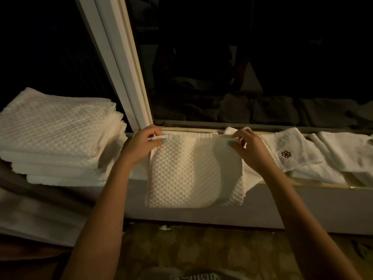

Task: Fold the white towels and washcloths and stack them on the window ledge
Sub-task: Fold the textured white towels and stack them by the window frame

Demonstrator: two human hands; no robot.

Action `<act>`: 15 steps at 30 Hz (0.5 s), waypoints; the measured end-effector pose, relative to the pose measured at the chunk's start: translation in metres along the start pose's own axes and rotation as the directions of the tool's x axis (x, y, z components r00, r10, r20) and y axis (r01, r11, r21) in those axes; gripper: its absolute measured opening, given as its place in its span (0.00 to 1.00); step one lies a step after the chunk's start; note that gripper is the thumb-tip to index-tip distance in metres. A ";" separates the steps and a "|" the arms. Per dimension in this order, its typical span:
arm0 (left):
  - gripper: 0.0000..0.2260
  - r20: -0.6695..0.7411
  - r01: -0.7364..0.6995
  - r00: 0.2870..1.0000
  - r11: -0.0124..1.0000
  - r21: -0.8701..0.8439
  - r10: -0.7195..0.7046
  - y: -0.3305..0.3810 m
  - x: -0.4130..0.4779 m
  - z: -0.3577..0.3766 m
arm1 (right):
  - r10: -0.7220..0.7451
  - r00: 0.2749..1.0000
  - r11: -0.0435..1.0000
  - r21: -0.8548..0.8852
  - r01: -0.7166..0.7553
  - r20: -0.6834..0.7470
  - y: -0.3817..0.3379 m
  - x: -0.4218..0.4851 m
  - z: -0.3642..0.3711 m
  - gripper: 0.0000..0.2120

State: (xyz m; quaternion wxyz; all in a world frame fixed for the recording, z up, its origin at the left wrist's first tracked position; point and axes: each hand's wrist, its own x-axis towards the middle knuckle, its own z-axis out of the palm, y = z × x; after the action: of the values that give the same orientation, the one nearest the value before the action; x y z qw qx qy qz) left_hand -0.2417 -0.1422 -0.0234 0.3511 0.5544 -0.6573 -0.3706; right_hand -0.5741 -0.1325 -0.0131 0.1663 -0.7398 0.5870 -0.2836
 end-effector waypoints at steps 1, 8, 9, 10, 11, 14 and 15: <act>0.09 -0.021 0.000 1.000 1.000 -0.002 0.000 0.001 -0.003 -0.002 | 0.040 0.999 0.998 0.037 -0.041 0.032 0.000 0.001 -0.003 0.07; 0.10 -0.131 0.068 0.990 0.995 0.072 -0.059 0.000 -0.005 0.002 | 0.094 0.988 0.995 0.025 -0.097 0.124 0.001 0.018 0.000 0.06; 0.10 -0.142 0.086 0.987 0.992 0.093 -0.072 0.001 -0.004 0.005 | 0.110 0.985 0.992 0.040 -0.116 0.130 0.002 0.019 0.005 0.05; 0.11 -0.153 0.106 0.984 0.989 0.106 -0.089 0.004 -0.003 0.009 | 0.135 0.983 0.987 0.069 -0.144 0.126 0.002 0.019 0.009 0.04; 0.11 -0.160 0.124 0.982 0.986 0.109 -0.106 0.008 -0.004 0.010 | 0.160 0.981 0.980 0.104 -0.171 0.111 0.002 0.019 0.014 0.03; 0.08 -0.110 0.134 0.986 0.990 0.052 -0.128 0.008 -0.006 0.005 | 0.179 0.983 0.971 0.154 -0.183 0.044 0.003 0.014 0.022 0.01; 0.09 -0.092 0.120 0.989 0.991 0.056 -0.115 0.007 -0.008 0.002 | 0.180 0.983 0.970 0.160 -0.182 0.028 0.004 0.013 0.023 0.01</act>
State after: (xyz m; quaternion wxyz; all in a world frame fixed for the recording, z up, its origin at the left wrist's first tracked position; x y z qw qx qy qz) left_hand -0.2451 -0.1332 -0.0189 0.3402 0.6187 -0.6183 -0.3452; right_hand -0.5612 -0.1480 -0.0305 0.2548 -0.6692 0.6259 -0.3091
